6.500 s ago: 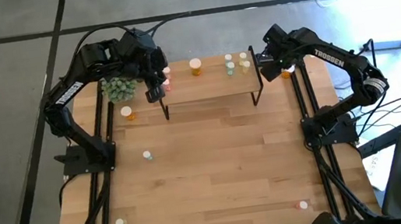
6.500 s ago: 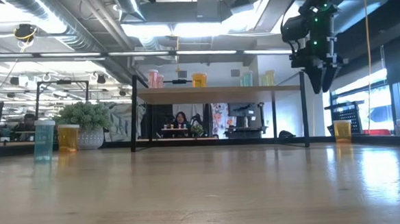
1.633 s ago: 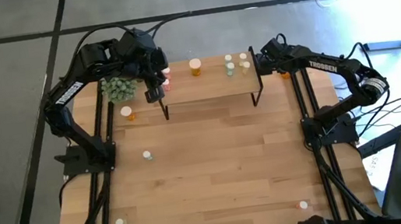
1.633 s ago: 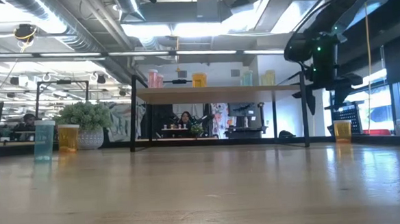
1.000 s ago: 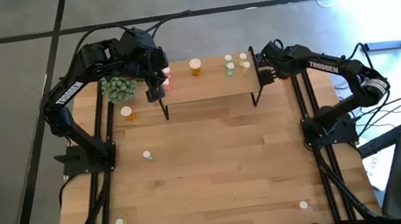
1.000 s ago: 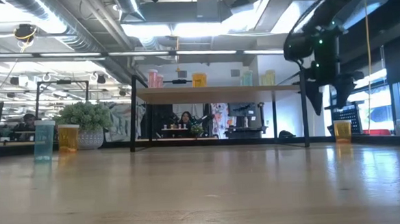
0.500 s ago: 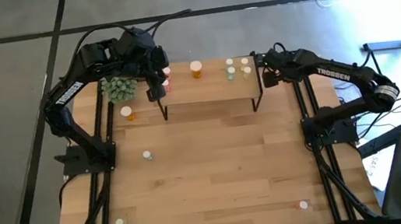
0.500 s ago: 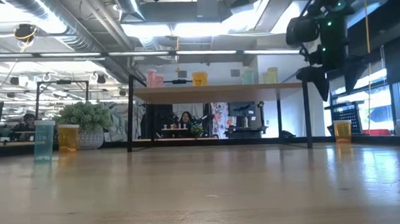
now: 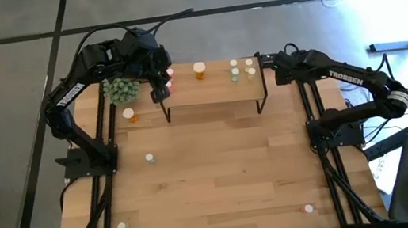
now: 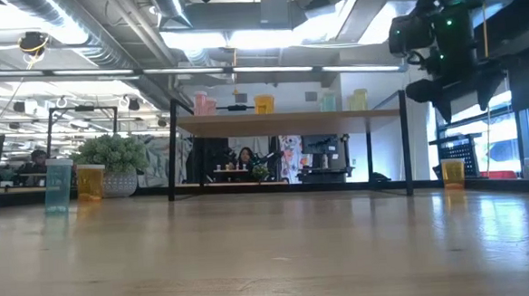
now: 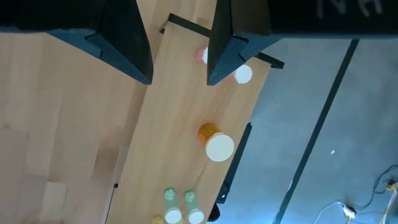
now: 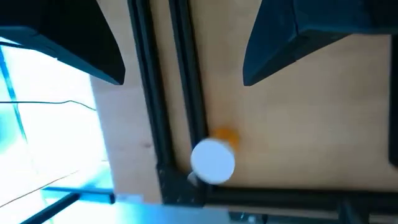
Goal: Pick and place medicine bottles onto shelf by color
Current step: Put the right orange medicine bottle on the shelf, aligned with the other orange medicine bottle
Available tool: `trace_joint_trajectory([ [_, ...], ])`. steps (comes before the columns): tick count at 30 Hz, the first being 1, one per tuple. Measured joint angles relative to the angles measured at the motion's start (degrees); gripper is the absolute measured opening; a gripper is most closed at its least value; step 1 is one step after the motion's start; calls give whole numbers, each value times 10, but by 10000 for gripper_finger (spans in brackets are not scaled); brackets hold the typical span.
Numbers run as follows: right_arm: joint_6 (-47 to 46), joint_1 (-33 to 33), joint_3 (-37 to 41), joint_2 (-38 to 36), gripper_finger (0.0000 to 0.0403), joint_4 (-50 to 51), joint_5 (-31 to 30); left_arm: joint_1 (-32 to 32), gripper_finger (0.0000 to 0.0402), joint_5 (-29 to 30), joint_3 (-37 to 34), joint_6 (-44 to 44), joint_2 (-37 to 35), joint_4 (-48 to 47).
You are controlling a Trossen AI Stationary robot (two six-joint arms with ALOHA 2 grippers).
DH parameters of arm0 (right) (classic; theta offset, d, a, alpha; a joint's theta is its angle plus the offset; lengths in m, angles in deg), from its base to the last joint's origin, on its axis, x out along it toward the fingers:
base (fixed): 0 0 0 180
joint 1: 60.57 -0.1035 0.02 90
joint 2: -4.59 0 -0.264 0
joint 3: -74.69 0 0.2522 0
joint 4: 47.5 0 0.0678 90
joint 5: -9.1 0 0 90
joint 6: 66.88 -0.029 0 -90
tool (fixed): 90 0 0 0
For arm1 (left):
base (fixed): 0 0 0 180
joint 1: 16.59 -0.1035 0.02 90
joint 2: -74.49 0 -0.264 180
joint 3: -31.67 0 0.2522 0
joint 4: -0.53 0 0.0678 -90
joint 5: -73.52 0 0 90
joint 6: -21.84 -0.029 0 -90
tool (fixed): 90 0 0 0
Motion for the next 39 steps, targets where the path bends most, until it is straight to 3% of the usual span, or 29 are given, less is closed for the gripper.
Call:
trace_joint_trajectory([
  [4,-37,3,0,0,328,-9,-49,0,147,0,0,0,0,0],
  [10,-40,12,17,8,328,-29,-44,0,147,0,0,0,0,0],
  [14,-54,10,60,10,328,-78,-22,0,147,0,0,0,0,0],
  [25,-71,10,150,10,328,-240,-45,0,147,0,0,-1,0,0],
  [39,-85,52,190,10,328,-342,-23,0,147,0,0,-16,0,0],
])
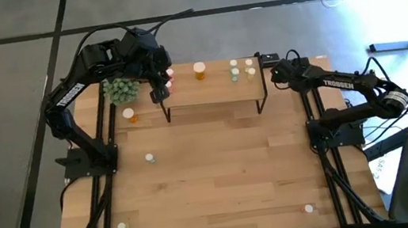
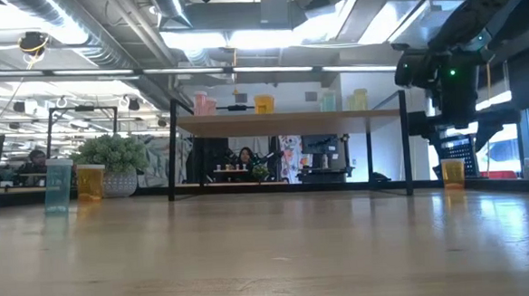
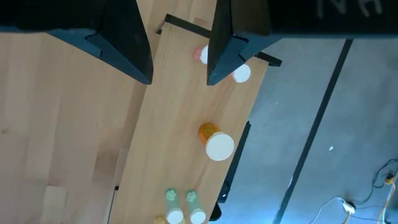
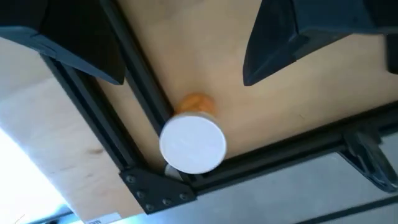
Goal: Pick and place medicine bottles onto shelf by color
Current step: Put the right orange medicine bottle on the shelf, aligned with the other orange medicine bottle
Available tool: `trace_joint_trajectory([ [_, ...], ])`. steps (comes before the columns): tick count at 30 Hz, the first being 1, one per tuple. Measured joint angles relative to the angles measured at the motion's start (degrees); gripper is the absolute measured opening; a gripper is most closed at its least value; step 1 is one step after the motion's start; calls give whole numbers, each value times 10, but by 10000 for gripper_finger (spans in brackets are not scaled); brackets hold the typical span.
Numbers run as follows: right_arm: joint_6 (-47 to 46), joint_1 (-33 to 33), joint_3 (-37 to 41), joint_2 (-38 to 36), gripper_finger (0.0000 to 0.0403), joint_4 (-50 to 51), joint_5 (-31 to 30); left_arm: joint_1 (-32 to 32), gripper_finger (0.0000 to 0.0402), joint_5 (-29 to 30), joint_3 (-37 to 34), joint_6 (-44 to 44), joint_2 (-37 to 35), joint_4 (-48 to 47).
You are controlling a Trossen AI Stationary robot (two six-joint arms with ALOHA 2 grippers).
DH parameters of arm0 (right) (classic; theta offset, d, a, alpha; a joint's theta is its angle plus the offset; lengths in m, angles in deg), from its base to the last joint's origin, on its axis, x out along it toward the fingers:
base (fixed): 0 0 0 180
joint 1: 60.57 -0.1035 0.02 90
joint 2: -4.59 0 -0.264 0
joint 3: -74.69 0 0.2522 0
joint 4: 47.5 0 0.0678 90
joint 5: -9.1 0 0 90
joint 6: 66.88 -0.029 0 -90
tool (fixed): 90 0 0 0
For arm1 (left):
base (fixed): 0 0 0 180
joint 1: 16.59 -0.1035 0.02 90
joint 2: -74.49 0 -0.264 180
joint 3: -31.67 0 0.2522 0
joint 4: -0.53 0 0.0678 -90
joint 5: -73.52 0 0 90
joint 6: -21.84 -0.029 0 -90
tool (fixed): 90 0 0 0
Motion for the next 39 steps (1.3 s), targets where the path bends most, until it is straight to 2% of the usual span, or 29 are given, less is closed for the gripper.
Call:
trace_joint_trajectory([
  [8,7,0,0,0,328,-13,-6,0,147,0,0,0,0,0],
  [12,38,0,0,0,328,-12,4,0,147,0,0,-1,0,0],
  [22,5,1,0,29,328,-7,13,-4,147,0,0,-44,0,0],
  [26,5,2,0,63,328,-12,-13,-10,147,0,0,-44,0,0],
  [33,7,2,0,109,328,-66,-18,-14,147,0,0,-44,0,0],
  [39,8,3,0,127,328,-80,-61,-14,147,0,0,-44,0,0],
])
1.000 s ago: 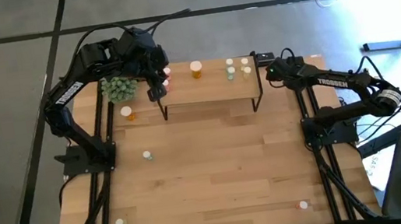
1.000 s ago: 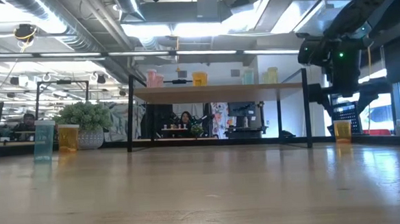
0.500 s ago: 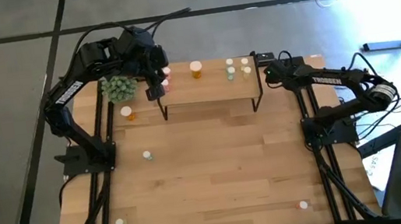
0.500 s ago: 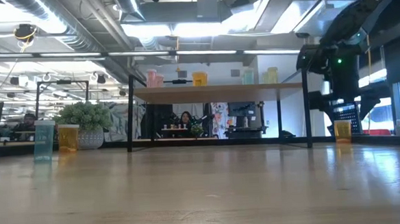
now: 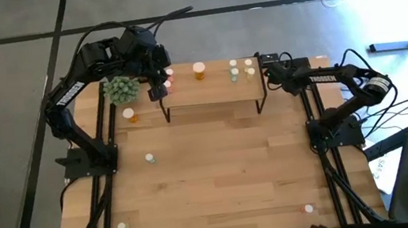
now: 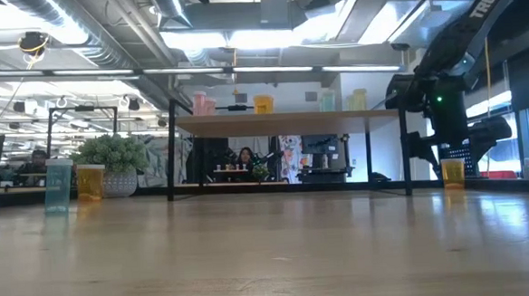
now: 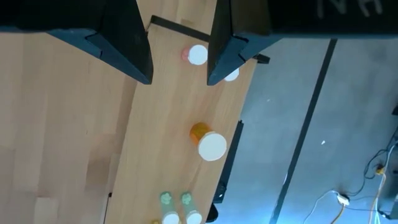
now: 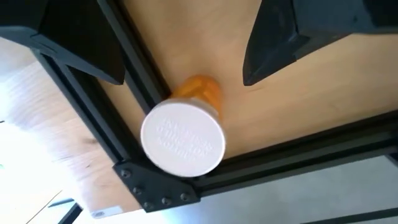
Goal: Pick and place medicine bottles onto shelf by color
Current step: Put the right orange medicine bottle on the shelf, aligned with the other orange medicine bottle
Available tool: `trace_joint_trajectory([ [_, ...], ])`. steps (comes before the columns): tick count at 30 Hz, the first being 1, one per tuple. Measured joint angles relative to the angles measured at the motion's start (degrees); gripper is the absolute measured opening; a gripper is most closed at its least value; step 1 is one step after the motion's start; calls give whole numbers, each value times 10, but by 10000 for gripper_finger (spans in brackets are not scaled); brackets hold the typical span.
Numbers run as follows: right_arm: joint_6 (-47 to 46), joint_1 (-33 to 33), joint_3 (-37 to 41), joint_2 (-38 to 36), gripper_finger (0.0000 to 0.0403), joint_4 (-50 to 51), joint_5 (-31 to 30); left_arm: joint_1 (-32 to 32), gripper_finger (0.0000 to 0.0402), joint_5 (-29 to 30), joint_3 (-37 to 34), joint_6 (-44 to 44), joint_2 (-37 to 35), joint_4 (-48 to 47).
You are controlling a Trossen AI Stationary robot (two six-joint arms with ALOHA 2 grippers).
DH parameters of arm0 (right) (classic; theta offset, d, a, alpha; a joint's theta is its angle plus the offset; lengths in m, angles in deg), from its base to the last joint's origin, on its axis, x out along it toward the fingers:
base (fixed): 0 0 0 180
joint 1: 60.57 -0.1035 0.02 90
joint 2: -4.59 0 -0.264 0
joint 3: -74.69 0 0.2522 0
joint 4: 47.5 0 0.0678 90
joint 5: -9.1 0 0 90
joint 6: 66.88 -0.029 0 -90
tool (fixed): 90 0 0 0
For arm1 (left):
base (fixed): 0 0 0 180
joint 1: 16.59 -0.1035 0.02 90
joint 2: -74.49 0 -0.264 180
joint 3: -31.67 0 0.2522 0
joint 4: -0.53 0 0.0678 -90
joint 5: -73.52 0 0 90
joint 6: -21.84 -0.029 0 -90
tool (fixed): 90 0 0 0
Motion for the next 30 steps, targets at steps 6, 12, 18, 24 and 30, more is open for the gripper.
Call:
trace_joint_trajectory([
  [6,2,1,0,1,328,-12,-24,0,147,0,0,0,0,0],
  [12,24,11,0,1,328,-30,-24,0,147,0,0,0,0,0],
  [18,12,17,0,21,328,-29,-16,0,147,0,0,-1,0,0],
  [24,10,17,0,25,328,-31,-27,-5,147,0,0,-1,0,0],
  [30,-3,16,0,25,319,-36,-33,-17,147,0,0,-1,0,0],
])
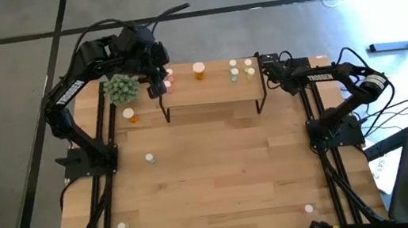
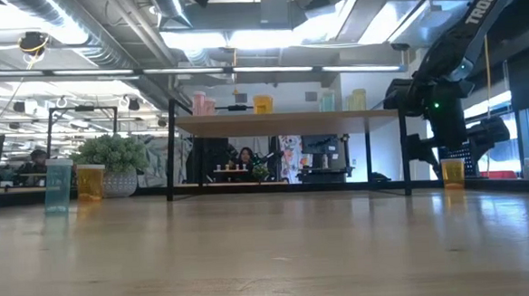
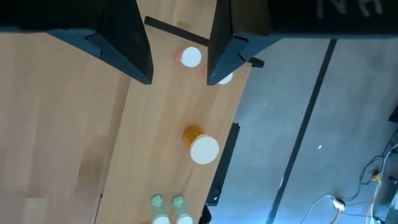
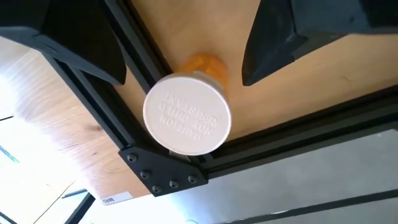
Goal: Pick and place medicine bottles onto shelf by color
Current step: Put the right orange medicine bottle on the shelf, aligned with the other orange medicine bottle
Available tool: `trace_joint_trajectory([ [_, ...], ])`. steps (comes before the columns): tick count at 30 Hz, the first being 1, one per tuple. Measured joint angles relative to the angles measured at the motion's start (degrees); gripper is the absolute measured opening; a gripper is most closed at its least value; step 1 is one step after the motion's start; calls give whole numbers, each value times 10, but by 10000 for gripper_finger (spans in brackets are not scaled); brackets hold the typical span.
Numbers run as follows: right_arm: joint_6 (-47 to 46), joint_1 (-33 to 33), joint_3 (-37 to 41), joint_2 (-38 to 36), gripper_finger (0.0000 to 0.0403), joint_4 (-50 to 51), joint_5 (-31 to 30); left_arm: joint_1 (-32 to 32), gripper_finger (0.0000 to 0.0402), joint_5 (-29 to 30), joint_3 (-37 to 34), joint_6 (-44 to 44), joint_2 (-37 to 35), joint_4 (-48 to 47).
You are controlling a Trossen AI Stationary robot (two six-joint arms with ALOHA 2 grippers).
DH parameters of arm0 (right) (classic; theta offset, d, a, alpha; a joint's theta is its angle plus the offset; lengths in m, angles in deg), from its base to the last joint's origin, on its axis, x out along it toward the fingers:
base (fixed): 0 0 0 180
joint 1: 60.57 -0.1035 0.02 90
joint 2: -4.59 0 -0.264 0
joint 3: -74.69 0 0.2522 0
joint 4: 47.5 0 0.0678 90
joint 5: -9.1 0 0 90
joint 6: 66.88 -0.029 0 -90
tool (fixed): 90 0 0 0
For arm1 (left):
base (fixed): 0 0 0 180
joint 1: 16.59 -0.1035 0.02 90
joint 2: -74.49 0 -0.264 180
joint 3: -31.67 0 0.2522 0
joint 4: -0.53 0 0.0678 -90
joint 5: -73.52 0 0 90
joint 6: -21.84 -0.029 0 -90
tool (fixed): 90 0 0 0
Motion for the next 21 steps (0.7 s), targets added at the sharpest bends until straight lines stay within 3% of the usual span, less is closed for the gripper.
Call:
trace_joint_trajectory([
  [21,24,0,0,0,166,-34,-8,-8,147,0,0,0,0,0],
])
